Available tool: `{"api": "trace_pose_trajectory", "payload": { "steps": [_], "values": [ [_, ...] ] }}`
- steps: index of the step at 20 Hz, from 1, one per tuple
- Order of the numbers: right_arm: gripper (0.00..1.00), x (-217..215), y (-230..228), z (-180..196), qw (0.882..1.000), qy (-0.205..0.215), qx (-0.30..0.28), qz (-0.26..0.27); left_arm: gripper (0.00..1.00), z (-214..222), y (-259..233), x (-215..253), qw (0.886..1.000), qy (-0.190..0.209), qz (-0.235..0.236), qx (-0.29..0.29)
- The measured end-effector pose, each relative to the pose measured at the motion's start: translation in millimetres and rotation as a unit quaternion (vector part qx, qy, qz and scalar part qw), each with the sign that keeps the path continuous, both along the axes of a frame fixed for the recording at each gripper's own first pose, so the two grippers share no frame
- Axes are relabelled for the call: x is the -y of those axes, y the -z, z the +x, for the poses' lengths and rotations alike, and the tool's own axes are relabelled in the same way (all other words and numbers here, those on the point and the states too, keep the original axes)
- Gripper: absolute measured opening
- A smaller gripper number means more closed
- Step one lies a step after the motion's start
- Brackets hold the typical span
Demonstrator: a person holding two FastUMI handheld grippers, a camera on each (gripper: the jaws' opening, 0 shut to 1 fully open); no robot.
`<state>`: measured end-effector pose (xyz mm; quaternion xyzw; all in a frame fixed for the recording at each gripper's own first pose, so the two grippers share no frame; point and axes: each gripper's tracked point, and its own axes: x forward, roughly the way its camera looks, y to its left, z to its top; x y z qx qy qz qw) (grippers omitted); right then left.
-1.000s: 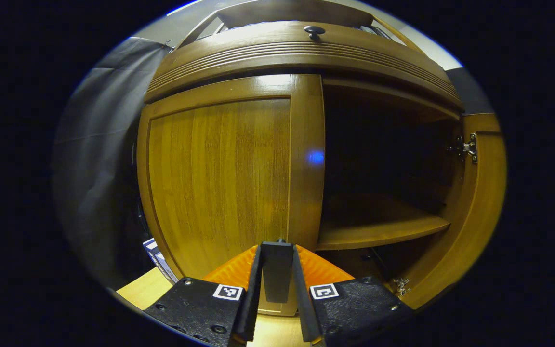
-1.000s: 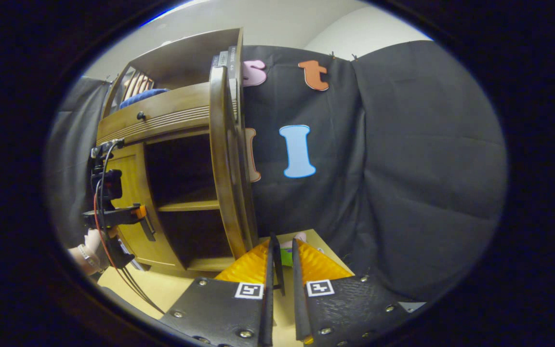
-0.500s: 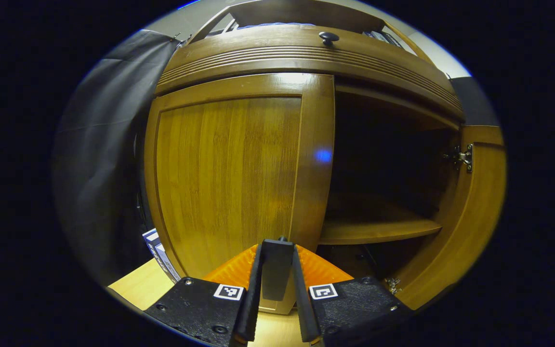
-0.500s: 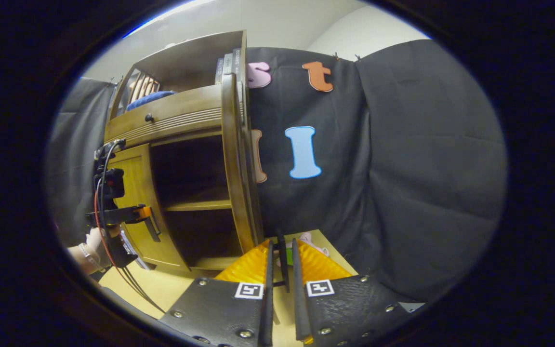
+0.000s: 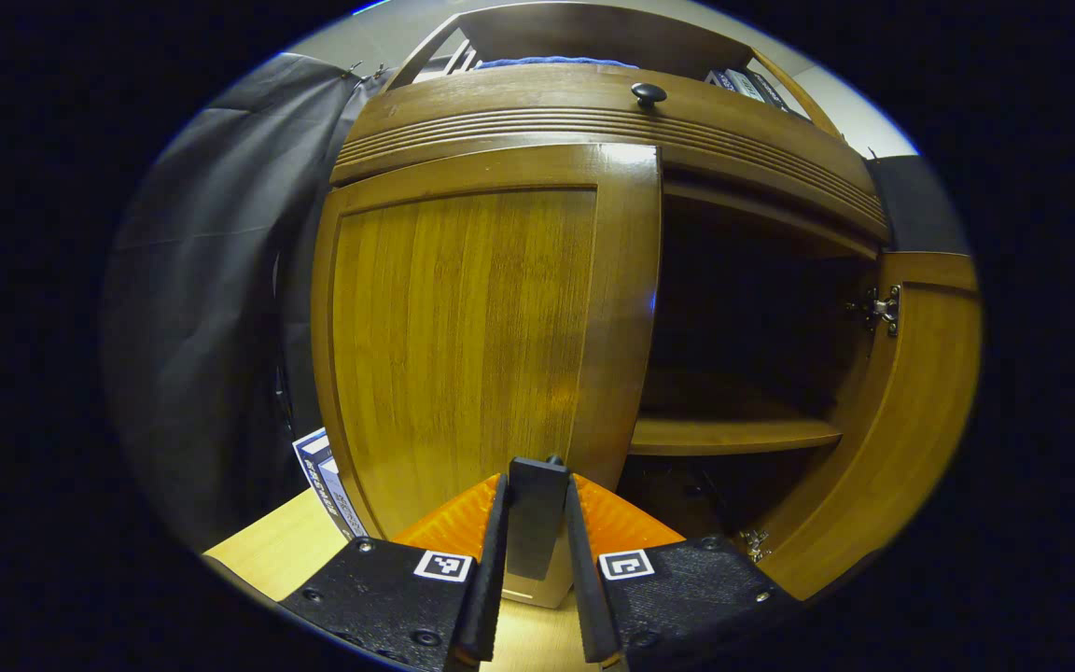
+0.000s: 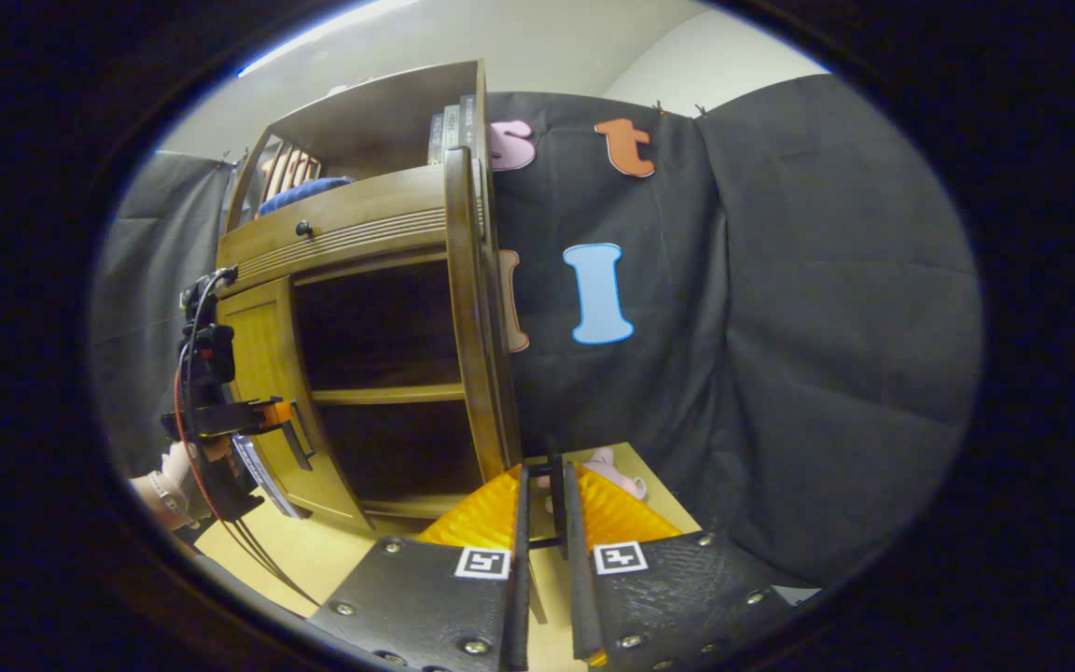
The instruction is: Open the right door of the double-door shoe cabinet with the right hand, and open the left door with the left hand.
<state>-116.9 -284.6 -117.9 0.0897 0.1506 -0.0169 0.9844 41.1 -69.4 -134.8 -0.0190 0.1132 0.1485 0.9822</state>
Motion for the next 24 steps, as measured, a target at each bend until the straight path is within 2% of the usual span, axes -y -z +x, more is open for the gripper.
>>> {"api": "trace_pose_trajectory", "payload": {
  "steps": [1,3,4,5,7,11,12,13,15,18,20,24],
  "values": [
    [0.18,-0.5,1.6,-2.7,1.000,-0.001,0.000,0.001,0.29,-6.6,-0.2,0.5,1.000,-0.006,-0.004,-0.003],
    [0.18,-1.2,2.6,-3.8,1.000,-0.004,0.000,0.000,0.12,-17.1,-1.3,-20.7,0.999,-0.033,0.021,0.004],
    [0.18,-0.9,2.4,-3.3,1.000,-0.006,-0.001,0.000,0.12,-20.2,3.9,-22.4,1.000,-0.026,0.014,-0.006],
    [0.18,-2.1,2.2,-4.9,1.000,-0.009,-0.002,-0.001,0.07,-26.1,3.8,-25.6,1.000,-0.027,0.000,-0.009],
    [0.18,-1.3,2.3,-5.9,1.000,-0.013,-0.002,-0.001,0.14,-27.6,-2.3,-32.7,0.999,-0.031,-0.012,0.005],
    [0.18,-1.1,6.6,-5.6,1.000,-0.016,-0.004,0.005,0.15,-31.4,-6.6,-30.3,1.000,-0.018,-0.013,0.008],
    [0.18,-0.8,5.5,-5.6,1.000,-0.016,-0.004,0.004,0.14,-31.7,-6.5,-29.6,1.000,-0.015,-0.013,0.010],
    [0.18,-0.8,5.1,-6.3,1.000,-0.015,-0.003,0.003,0.07,-31.6,-7.1,-28.8,1.000,-0.012,-0.012,0.011],
    [0.18,-1.3,3.2,-7.7,1.000,-0.011,0.000,0.003,0.07,-26.6,-7.4,-28.9,1.000,-0.007,-0.008,0.010],
    [0.18,-2.1,3.2,-12.3,1.000,0.000,-0.001,0.002,0.37,-14.8,-3.8,-24.3,1.000,0.007,-0.009,0.007],
    [0.18,-0.1,4.8,-16.8,1.000,0.010,-0.004,0.000,0.61,-6.2,-3.1,-19.3,1.000,0.018,-0.011,0.007],
    [0.18,8.0,3.8,-22.9,0.999,0.034,-0.007,-0.009,0.61,17.3,0.8,-3.9,0.999,0.047,-0.011,0.007]
  ]
}}
